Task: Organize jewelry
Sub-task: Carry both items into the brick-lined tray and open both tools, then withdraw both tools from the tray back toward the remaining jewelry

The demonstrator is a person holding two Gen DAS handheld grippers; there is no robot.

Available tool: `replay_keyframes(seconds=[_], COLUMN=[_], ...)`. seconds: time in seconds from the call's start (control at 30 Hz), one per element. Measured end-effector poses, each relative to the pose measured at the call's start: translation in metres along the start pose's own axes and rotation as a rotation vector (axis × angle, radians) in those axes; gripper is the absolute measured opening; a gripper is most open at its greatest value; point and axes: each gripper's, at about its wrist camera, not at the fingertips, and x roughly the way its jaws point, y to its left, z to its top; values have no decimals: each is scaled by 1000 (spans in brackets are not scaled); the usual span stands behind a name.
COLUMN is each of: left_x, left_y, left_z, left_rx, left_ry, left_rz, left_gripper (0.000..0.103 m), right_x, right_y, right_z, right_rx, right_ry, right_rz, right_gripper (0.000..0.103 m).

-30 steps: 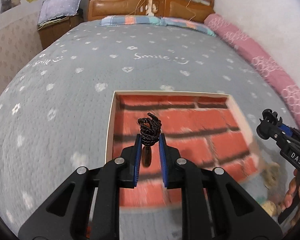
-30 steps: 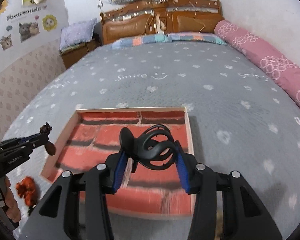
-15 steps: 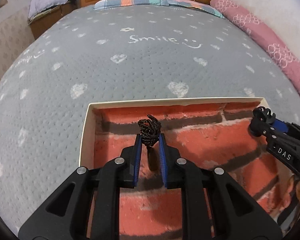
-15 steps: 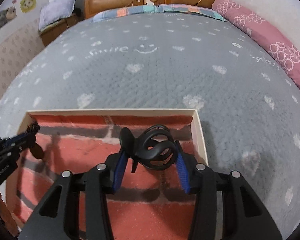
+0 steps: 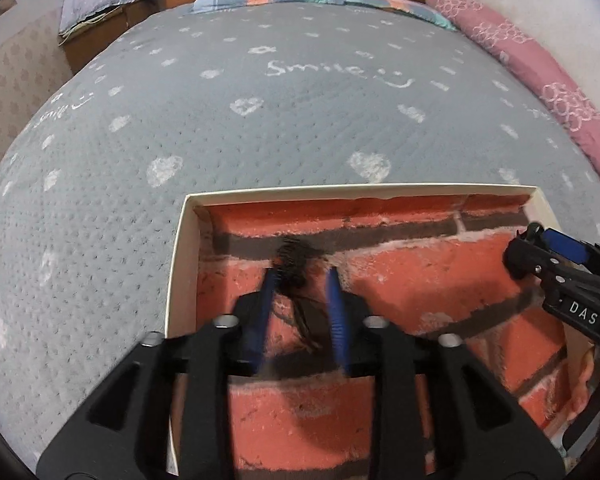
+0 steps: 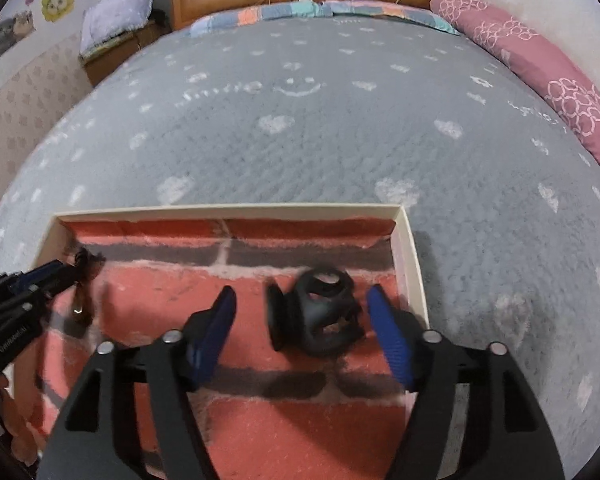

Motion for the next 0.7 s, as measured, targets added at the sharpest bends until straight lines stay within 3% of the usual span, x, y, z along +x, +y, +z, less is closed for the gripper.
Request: replay_keyframes(seconds=[0.17, 0.37, 0.7], left_x=[-45, -131, -231], left_y=[7, 20, 49], left_z=[-10, -37, -110], left_rx=[-4, 0, -35], left_ry=[-74, -185, -255], left_rz=[-23, -17, -39], left_gripper=[63, 84, 96], right_x=[-38, -105, -206], right_y=[3, -3, -6], right_z=[-7, -33, -96], right_rx=[-19, 1, -60], right_ry=[-51, -115, -208], right_rz=[13, 55, 53], right_gripper=[75, 79, 83])
